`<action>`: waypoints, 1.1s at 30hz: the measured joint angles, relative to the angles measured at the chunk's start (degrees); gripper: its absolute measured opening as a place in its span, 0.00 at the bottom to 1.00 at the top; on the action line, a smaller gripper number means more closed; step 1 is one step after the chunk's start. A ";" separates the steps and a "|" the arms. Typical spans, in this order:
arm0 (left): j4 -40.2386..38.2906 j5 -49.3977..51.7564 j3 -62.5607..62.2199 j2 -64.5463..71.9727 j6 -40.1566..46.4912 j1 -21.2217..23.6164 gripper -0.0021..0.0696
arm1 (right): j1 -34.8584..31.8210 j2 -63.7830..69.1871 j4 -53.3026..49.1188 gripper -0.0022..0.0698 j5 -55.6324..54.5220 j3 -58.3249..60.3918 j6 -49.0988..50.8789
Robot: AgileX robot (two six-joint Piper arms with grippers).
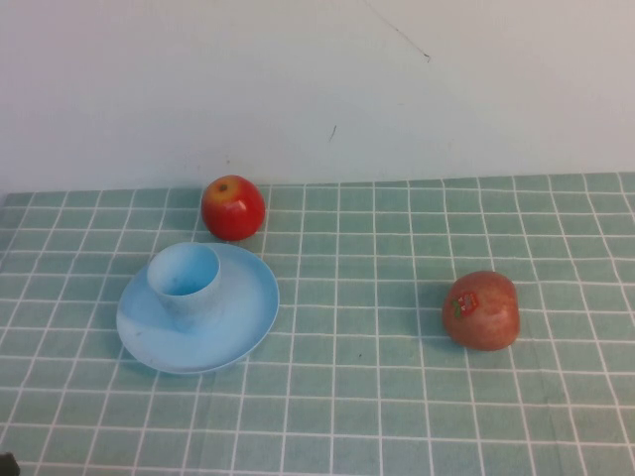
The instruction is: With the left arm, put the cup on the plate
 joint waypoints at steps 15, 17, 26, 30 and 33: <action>2.88 7.98 0.04 -4.87 -0.55 0.00 0.03 | 0.00 0.00 0.00 0.03 0.00 0.00 0.00; 2.88 7.98 0.04 -4.87 -0.55 0.00 0.03 | 0.00 0.00 0.00 0.03 0.00 0.00 0.00; 2.88 7.98 0.04 -4.87 -0.57 0.00 0.03 | 0.00 0.00 0.00 0.03 0.00 0.00 0.00; 2.88 7.98 0.04 -4.87 -0.84 0.00 0.03 | 0.00 0.00 0.00 0.03 0.00 0.00 0.00; 2.88 7.98 0.04 -4.87 -0.84 0.00 0.03 | 0.00 0.00 0.00 0.03 0.00 0.00 0.00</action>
